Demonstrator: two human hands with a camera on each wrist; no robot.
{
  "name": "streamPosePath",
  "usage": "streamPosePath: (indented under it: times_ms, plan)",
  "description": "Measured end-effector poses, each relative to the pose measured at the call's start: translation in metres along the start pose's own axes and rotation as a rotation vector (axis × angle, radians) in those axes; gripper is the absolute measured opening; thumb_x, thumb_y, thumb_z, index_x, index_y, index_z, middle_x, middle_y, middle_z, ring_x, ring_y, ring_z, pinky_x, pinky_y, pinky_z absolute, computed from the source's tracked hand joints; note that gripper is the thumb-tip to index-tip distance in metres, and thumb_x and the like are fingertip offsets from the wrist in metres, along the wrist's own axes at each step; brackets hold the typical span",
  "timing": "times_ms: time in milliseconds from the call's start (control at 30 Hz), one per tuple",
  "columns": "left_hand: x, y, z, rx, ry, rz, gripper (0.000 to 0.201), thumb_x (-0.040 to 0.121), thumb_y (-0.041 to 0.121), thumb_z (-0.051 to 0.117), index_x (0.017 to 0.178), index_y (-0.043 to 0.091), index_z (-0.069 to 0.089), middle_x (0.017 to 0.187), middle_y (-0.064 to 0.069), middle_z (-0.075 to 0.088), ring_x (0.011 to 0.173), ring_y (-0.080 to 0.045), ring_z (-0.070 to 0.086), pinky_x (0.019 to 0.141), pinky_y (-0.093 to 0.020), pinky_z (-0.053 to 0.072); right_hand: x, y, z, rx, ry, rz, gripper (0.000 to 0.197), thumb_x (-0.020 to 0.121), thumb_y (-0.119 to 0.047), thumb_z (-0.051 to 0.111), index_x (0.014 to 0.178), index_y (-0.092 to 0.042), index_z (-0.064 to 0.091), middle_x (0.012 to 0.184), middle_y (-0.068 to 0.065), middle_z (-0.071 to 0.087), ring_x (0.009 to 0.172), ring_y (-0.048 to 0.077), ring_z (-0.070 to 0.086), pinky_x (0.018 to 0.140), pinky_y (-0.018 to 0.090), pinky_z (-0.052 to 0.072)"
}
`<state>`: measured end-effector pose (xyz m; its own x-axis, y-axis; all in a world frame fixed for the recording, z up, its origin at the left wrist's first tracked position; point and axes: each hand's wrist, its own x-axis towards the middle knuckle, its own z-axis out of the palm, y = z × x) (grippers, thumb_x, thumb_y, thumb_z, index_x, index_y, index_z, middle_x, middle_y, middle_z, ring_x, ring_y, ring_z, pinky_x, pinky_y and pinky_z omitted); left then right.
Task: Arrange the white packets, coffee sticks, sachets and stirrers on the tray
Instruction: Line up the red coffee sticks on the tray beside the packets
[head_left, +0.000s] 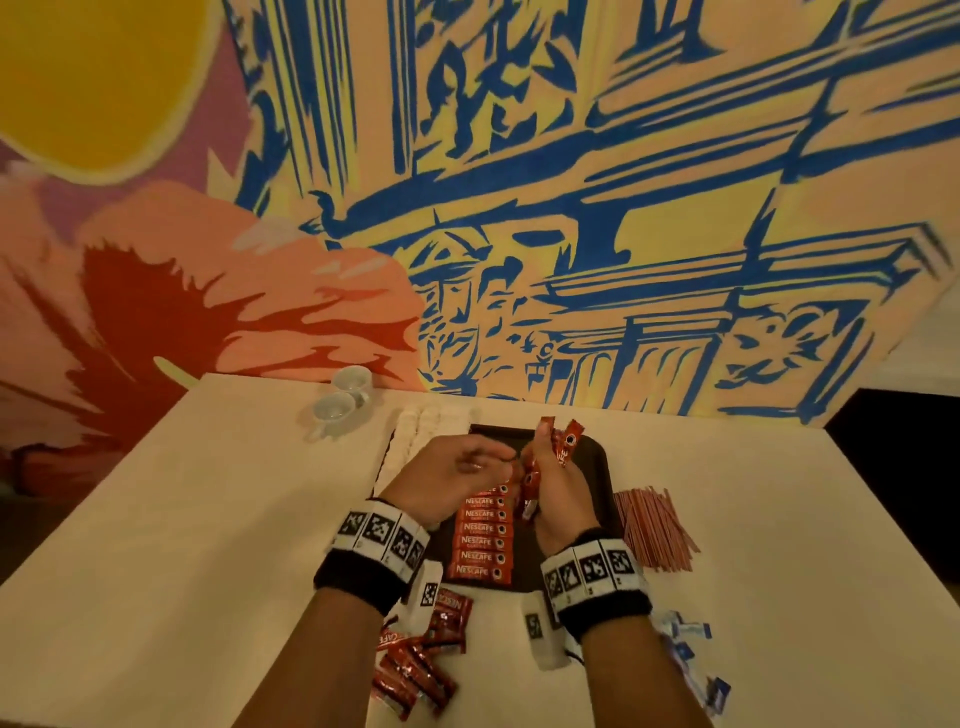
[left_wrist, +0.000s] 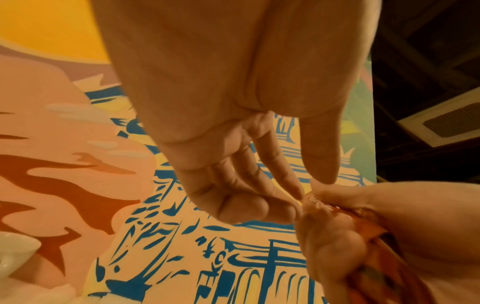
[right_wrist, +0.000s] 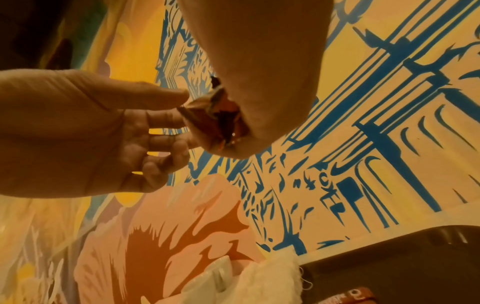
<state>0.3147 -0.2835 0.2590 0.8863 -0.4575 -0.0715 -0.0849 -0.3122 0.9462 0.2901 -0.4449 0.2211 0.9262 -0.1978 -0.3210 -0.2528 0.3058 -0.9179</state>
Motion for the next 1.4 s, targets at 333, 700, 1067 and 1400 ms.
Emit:
streamPosePath:
  times_ms: [333, 700, 1067, 1400]
  plan:
    - [-0.038, 0.021, 0.006, 0.025, 0.101, 0.131, 0.031, 0.083, 0.011, 0.080, 0.111, 0.021, 0.071, 0.081, 0.006, 0.071, 0.072, 0.005, 0.063, 0.075, -0.013, 0.049, -0.032, -0.025, 0.018, 0.045, 0.056, -0.072, 0.063, 0.073, -0.086, 0.060, 0.085, -0.027, 0.076, 0.091, 0.014, 0.074, 0.098, 0.040, 0.073, 0.099, 0.057, 0.054]
    - [-0.040, 0.025, 0.015, 0.030, 0.240, 0.095, 0.018, 0.079, 0.022, 0.083, 0.091, 0.024, 0.070, 0.082, 0.001, 0.072, 0.079, -0.015, 0.070, 0.079, -0.037, 0.059, -0.043, -0.041, 0.022, 0.487, 0.065, -0.057, 0.041, 0.094, -0.054, 0.055, 0.094, -0.014, 0.064, 0.073, 0.005, 0.066, 0.065, 0.020, 0.066, 0.068, 0.037, 0.054]
    - [-0.047, 0.023, -0.002, -0.063, 0.363, 0.070, 0.011, 0.090, 0.008, 0.069, 0.083, 0.015, 0.075, 0.076, -0.003, 0.074, 0.063, -0.008, 0.064, 0.066, -0.028, 0.054, -0.036, -0.037, 0.014, 0.537, 0.190, -0.027, 0.040, 0.102, -0.051, 0.051, 0.110, -0.014, 0.062, 0.090, 0.009, 0.079, 0.083, 0.026, 0.075, 0.088, 0.048, 0.057]
    - [-0.053, 0.008, -0.008, -0.392, 0.444, 0.003, 0.005, 0.092, 0.005, 0.066, 0.091, 0.004, 0.072, 0.084, -0.014, 0.074, 0.071, -0.018, 0.067, 0.066, -0.028, 0.055, -0.060, -0.023, 0.012, 0.302, 0.045, -0.063, 0.036, 0.089, -0.048, 0.070, 0.080, -0.016, 0.058, 0.059, -0.004, 0.048, 0.046, 0.008, 0.038, 0.042, 0.021, 0.033]
